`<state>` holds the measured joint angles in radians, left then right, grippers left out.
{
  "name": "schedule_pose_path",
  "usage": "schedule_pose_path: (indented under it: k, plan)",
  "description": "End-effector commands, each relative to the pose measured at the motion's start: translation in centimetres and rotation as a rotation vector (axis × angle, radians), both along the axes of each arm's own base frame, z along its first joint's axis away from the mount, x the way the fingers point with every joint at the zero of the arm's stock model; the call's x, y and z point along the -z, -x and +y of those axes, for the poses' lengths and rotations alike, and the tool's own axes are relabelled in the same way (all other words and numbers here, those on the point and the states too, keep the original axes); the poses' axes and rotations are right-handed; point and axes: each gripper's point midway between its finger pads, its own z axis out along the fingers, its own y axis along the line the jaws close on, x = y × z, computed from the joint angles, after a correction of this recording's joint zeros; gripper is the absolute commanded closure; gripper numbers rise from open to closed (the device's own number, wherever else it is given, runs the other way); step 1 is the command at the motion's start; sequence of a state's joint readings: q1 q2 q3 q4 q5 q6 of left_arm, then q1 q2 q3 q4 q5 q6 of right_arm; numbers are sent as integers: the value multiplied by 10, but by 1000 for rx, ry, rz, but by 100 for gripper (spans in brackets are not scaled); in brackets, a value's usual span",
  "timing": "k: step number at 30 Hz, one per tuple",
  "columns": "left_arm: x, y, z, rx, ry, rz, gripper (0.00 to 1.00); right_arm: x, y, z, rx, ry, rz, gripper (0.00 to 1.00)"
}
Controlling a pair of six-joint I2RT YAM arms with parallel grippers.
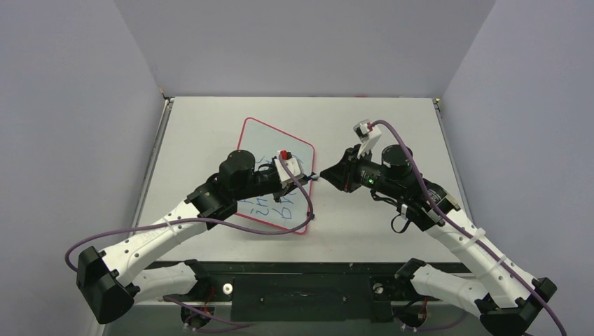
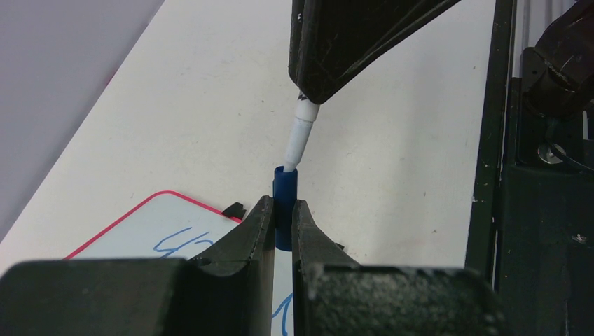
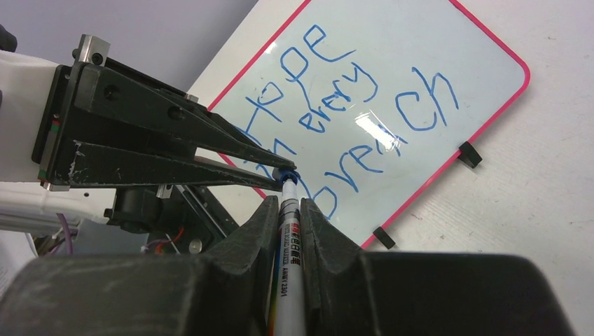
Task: Write a sentence on the whiteboard
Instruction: Insert the whiteboard marker without the cap into the pen cap.
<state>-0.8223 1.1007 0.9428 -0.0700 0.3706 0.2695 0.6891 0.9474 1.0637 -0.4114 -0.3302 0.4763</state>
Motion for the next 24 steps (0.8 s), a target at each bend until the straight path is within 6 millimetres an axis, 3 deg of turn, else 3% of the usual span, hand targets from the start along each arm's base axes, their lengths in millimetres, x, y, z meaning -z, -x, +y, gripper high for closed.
schedule_pose_path:
  k: [1, 24]
  plan:
    - [-22, 1, 0, 14, 57, -46, 100, -8, -1, 12, -36, -32, -21, 100]
    - [-28, 17, -3, 98, 78, -52, 100, 19, 1, 44, -202, 3, 28, 100]
